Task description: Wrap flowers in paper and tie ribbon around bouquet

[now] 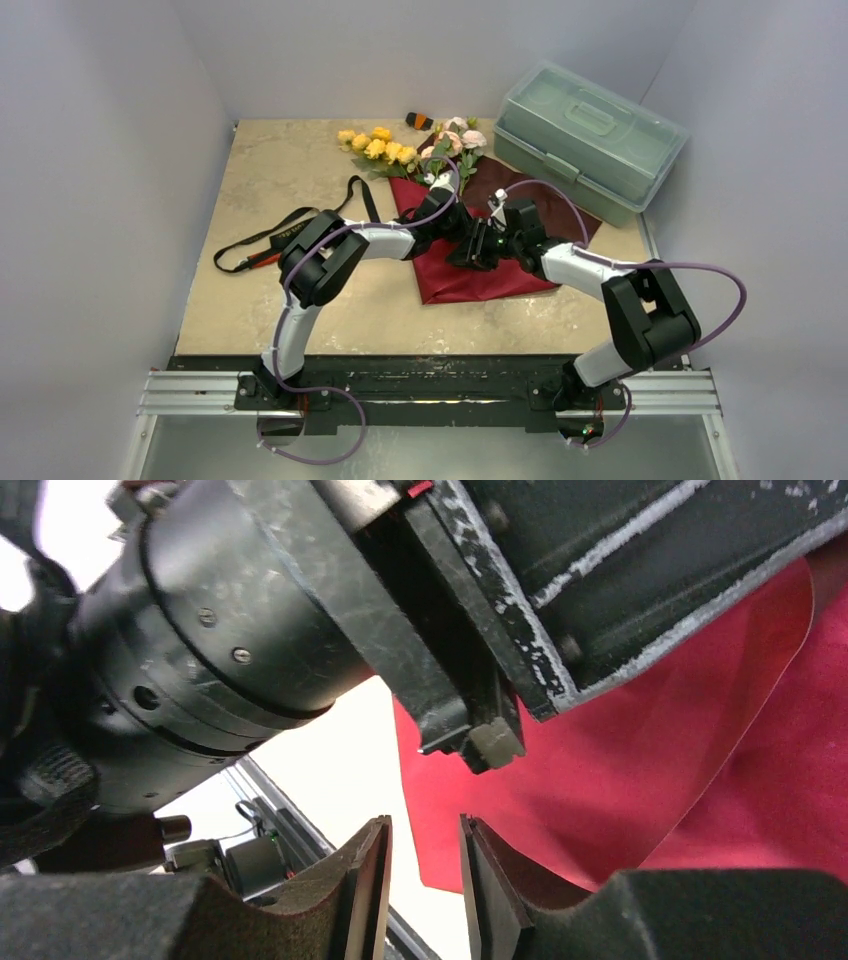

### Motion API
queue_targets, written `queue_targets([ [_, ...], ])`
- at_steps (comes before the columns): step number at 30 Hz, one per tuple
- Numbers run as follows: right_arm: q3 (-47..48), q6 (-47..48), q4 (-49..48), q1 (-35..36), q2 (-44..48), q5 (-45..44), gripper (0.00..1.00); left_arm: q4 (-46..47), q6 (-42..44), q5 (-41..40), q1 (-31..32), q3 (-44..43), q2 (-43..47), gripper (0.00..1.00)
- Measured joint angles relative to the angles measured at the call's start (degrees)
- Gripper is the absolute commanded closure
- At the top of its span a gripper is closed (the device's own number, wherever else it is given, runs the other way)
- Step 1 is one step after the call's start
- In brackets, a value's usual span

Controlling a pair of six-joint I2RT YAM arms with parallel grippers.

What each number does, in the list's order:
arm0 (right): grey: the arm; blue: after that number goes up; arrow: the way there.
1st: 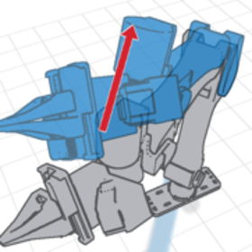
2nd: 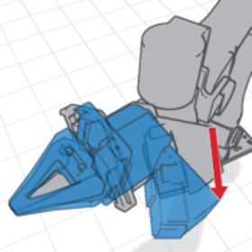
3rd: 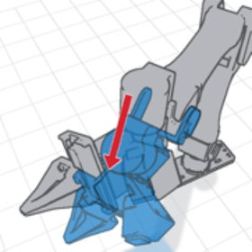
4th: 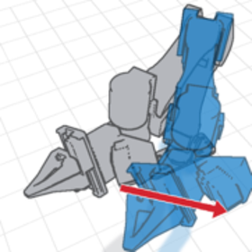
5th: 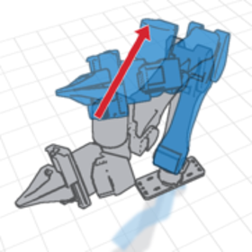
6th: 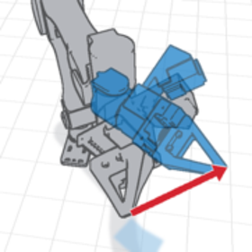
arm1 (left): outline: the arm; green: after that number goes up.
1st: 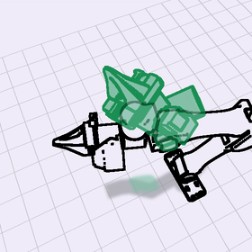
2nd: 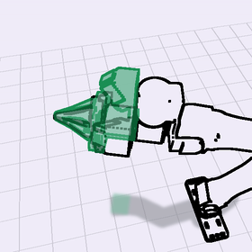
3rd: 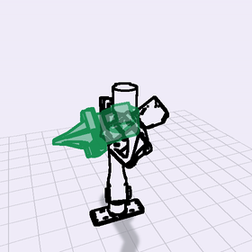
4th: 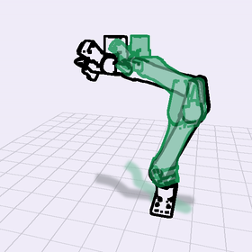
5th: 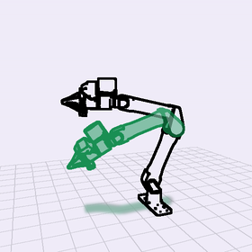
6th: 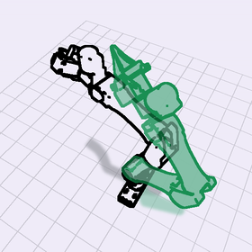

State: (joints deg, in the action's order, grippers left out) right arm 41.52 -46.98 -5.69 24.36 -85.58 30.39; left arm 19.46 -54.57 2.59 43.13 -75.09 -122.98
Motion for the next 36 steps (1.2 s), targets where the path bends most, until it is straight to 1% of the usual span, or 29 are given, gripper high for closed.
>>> queue_targets([
  [8, -0.8, -0.1, 0.9, 0.0, -5.4, -1.1, 0.65, 2.5, 0.8, 1.7, 0.0, 0.3, -1.4, 1.0],
  [9, -0.9, 0.0, 1.0, 0.0, -6.3, -1.1, 0.65, 2.6, 1.2, 1.8, 0.0, 0.4, -1.4, 0.98],
  [11, -1.0, 0.3, 1.0, 0.0, -7.9, -1.3, 0.65, 2.8, 1.2, 2.0, 0.0, 0.4, -1.4, 0.87],
  [12, -1.1, 0.6, 1.0, 0.0, -8.7, -1.3, 0.65, 2.7, 1.6, 1.9, 0.0, 0.4, -1.4, 0.8],
  [15, -1.2, 1.0, 1.1, -0.1, -10.0, -1.7, 0.66, 2.3, 1.9, 2.6, -0.4, 0.4, -1.5, 0.53],
  [16, -1.2, 1.2, 1.1, -0.1, -10.1, -1.7, 0.66, 2.2, 2.1, 2.8, -0.5, 0.4, -1.5, 0.47],
  [17, -1.2, 1.3, 1.1, -0.1, -10.1, -1.8, 0.66, 1.9, 2.9, 2.8, -0.5, 0.4, -1.5, 0.37],
  [18, -1.2, 1.6, 1.2, -0.1, -10.0, -1.9, 0.67, 1.7, 3.2, 2.8, -0.7, 0.4, -1.5, 0.24],
  [19, -1.2, 2.0, 1.0, -0.4, -9.8, -1.9, 0.67, 1.6, 4.7, 2.8, -0.9, 0.2, -1.4, 0.19],
  [21, -1.0, 2.5, 0.4, -1.0, -9.1, -2.5, 0.67, 0.1, 6.6, 1.5, -2.0, -1.3, -0.6, 0.13],
  [23, -0.9, 2.7, 0.6, -0.9, -9.8, -2.9, 0.67, -3.5, 8.8, 1.1, -2.3, -3.3, 0.8, 0.13],
  [26, -0.9, 2.7, 0.9, -0.7, -10.3, -2.5, 0.67, -9.9, 13.5, 0.3, -1.9, -6.7, 3.8, 0.2],
  [30, -0.3, 3.1, 1.6, -0.7, -10.4, -2.7, 0.67, -18.3, 18.5, -0.6, -2.2, -8.5, 8.4, 0.39],
  [33, -0.1, 3.3, 2.2, -0.6, -10.4, -2.8, 0.68, -22.5, 22.7, -1.0, -2.7, -8.1, 12.9, 0.57],
  [34, 0.0, 3.4, 2.4, -0.6, -10.4, -2.8, 0.68, -22.9, 23.6, -1.2, -2.8, -7.3, 14.5, 0.61],
  [36, 0.2, 3.6, 3.0, -0.6, -10.4, -2.9, 0.68, -23.5, 25.3, -1.3, -3.1, -4.6, 17.9, 0.66],
])
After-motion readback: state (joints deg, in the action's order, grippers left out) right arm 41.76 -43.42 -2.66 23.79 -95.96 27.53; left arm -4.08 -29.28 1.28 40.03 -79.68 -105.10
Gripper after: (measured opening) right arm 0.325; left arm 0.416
